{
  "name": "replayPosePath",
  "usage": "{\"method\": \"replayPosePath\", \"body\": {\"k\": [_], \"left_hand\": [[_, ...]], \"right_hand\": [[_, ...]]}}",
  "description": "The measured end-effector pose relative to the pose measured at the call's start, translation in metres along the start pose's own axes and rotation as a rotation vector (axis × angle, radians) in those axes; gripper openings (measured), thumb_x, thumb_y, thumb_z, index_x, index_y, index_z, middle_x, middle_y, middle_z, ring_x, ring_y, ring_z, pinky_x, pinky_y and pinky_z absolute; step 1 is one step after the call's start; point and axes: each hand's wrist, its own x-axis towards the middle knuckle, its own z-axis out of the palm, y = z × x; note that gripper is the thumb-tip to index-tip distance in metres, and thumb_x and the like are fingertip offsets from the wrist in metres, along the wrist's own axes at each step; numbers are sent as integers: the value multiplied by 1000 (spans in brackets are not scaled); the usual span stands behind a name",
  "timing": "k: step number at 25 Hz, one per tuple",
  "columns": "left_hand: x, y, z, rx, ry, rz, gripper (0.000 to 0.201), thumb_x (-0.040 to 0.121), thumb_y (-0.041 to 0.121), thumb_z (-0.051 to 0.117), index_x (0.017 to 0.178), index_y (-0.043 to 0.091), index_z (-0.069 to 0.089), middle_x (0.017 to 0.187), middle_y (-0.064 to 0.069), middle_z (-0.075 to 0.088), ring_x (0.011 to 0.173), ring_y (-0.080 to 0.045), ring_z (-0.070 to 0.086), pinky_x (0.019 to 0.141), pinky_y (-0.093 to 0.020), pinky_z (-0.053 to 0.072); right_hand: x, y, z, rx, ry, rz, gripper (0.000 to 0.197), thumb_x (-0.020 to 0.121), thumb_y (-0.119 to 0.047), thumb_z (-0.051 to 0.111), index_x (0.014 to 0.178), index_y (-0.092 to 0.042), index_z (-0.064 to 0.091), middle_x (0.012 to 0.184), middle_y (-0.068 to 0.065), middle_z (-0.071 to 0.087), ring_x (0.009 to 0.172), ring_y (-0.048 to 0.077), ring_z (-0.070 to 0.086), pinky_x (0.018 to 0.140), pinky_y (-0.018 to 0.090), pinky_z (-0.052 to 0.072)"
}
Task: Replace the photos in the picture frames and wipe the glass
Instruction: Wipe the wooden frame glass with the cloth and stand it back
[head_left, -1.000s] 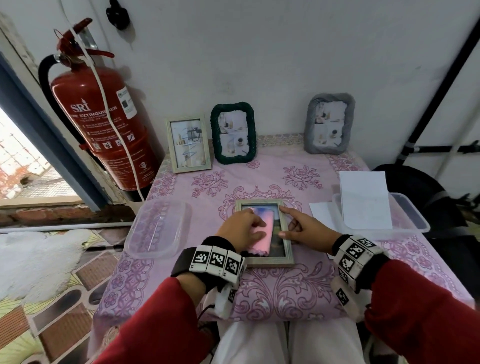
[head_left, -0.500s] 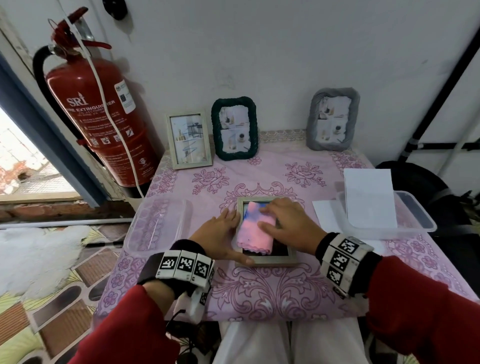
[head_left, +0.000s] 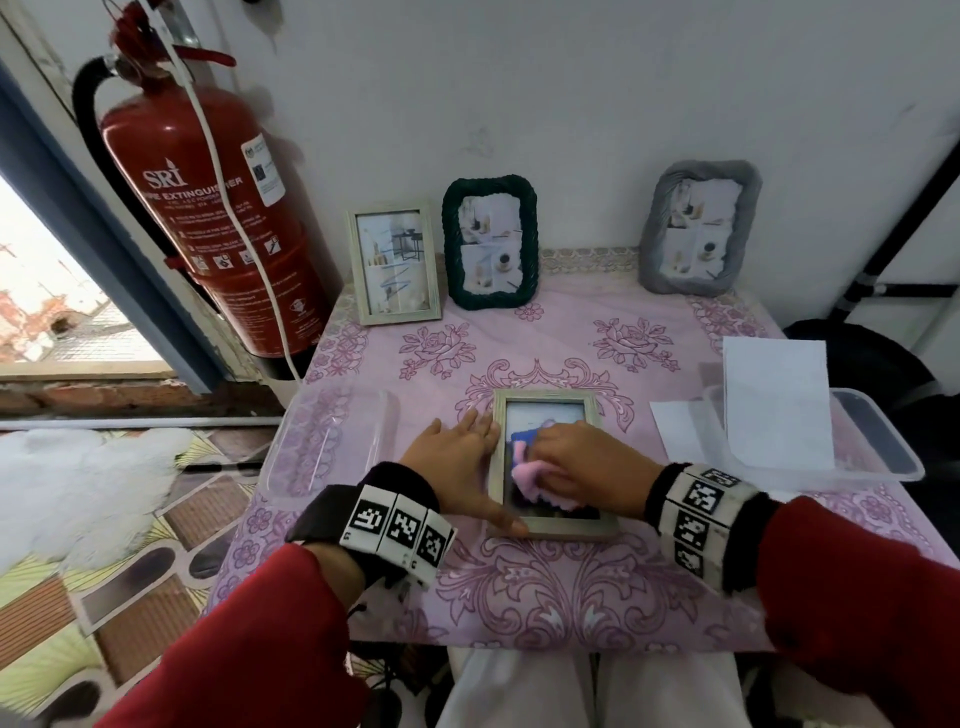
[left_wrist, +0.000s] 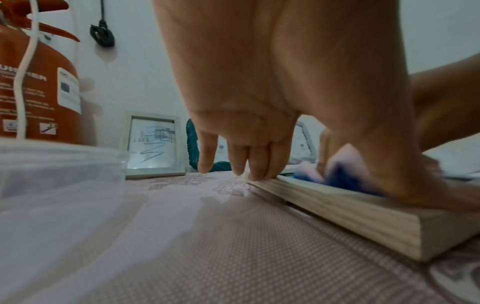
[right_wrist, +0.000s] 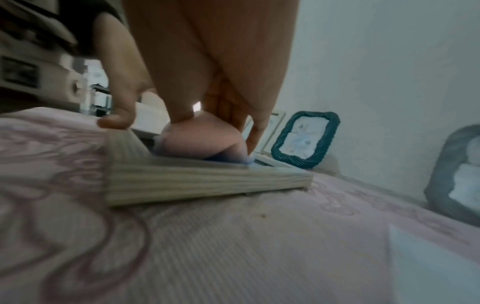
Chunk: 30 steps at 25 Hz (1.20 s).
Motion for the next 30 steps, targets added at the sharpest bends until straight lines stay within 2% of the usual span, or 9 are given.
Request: {"method": "replayPosePath", "body": {"k": [4,8,10,13,15,18,22,27,30], "left_hand": [[2,1,-4,36,5,14,121,57,77,63,147,11,15,156,-9,15,145,-21,13,117,-45,15],[2,0,-3,69,34,40,118,57,78,62,144,10,21,151,-9,26,139,-21,27,112,-42,26],[3,1,-3,62,46,54,115,57,77,62,142,9,24,149,-10,29,137,-21,30,110,-41,28],[3,0,-2,53,52,52,113,56,77,63,138,7,31,147,-12,32,135,-22,34,109,-39,31],[3,0,-1,47,51,44,112,55,78,63,135,7,33,144,-11,35,132,-22,38,106,-39,34],[3,2,-1,41,63,36,106,53,78,65,129,9,37,127,-6,43,114,-23,49,95,-36,37],[0,2,-3,54,55,37,110,55,78,63,135,9,31,132,-4,42,115,-23,49,98,-38,39],[1,1,-4,60,43,46,110,55,79,63,135,8,34,137,-6,41,119,-22,47,100,-39,38],[4,1,-5,56,33,46,107,53,78,65,129,6,40,136,-9,43,120,-23,47,98,-38,38]], "right_hand": [[-26,11,-5,-172,-87,-68,23,93,-20,39,95,-12,60,100,3,63,96,20,54,88,30,38],[-5,26,-16,-271,-105,83,18,84,-16,44,84,-10,61,92,4,60,90,22,55,83,34,40],[8,34,-15,-118,-23,118,15,83,-11,49,82,-4,63,90,10,61,86,26,56,79,35,40],[19,37,-10,122,73,84,12,80,-1,55,83,1,66,86,17,63,82,29,57,72,32,39],[19,37,-5,189,111,46,11,79,0,57,83,0,67,86,15,65,82,27,57,74,31,40],[7,29,4,303,141,5,10,78,0,58,79,-4,66,84,7,67,79,19,59,73,33,45],[-15,17,12,206,44,-103,11,84,-6,56,83,-7,67,88,7,66,86,14,55,76,22,40],[-22,29,-9,-92,-14,-85,14,87,-14,52,82,-11,65,88,3,65,85,19,55,80,28,39],[-4,39,-14,-21,15,26,13,84,-5,52,82,-6,65,91,7,61,86,23,56,78,33,42]]}}
